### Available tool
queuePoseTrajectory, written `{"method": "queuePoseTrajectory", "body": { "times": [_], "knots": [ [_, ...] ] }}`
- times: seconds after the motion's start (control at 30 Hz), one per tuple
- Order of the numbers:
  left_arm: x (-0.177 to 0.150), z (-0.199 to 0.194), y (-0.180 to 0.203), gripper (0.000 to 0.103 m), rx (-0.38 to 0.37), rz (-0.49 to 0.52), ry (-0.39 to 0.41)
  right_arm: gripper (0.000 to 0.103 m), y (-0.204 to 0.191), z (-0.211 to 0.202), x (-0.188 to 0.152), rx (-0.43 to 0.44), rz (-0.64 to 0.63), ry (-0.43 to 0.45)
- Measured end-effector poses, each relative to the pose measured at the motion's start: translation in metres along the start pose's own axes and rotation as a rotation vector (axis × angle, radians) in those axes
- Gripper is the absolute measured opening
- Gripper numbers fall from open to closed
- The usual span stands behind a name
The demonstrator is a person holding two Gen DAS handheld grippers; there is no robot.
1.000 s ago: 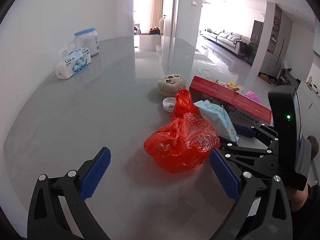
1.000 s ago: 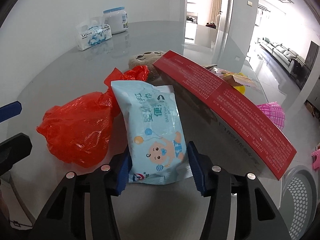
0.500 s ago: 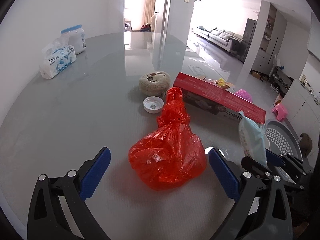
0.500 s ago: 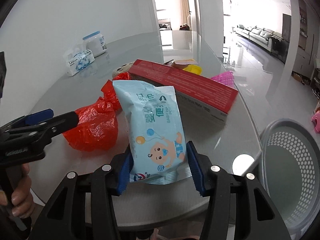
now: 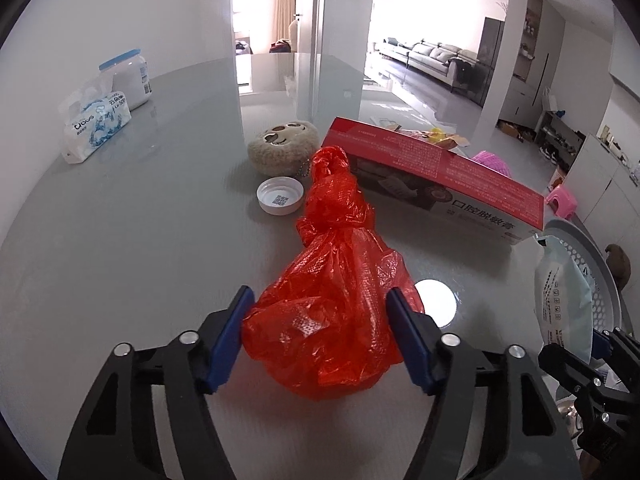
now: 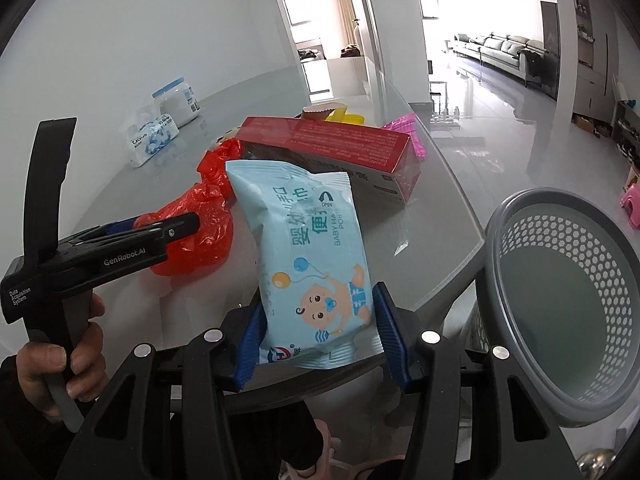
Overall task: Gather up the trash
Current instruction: 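Grasp the red plastic bag with the left tool while the right tool lifts the wipes, then carry both items over the grey basket and open both tools to drop them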
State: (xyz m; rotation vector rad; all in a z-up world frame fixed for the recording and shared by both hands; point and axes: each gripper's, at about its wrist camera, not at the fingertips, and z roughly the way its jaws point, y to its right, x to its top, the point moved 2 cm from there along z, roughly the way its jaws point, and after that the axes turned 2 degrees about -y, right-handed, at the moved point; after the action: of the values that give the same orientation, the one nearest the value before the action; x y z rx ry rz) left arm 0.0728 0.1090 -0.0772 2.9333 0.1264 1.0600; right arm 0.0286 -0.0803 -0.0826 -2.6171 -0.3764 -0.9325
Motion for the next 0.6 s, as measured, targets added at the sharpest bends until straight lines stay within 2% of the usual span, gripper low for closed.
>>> {"method": "queuePoseTrajectory", "body": {
  "times": [0.07,0.23,0.43,0.6],
  "knots": [
    [-0.001,-0.001,0.0,0.045,-0.01,0.0,-0.005,0.05,-0.002,-0.001,0.0,0.003,0.0,0.006],
    [-0.008,-0.016,0.003,0.033,-0.027,0.003,-0.001,0.05,0.006,-0.011,-0.002,0.015,0.022,0.025],
    [-0.012,-0.05,0.017,0.033,-0.059,0.046,0.049,0.05,0.018,-0.026,-0.008,0.005,0.049,0.052],
    [-0.007,-0.073,0.043,0.033,-0.121,0.086,0.09,0.05,0.037,-0.042,-0.017,-0.018,0.09,0.077]
  ]
}}
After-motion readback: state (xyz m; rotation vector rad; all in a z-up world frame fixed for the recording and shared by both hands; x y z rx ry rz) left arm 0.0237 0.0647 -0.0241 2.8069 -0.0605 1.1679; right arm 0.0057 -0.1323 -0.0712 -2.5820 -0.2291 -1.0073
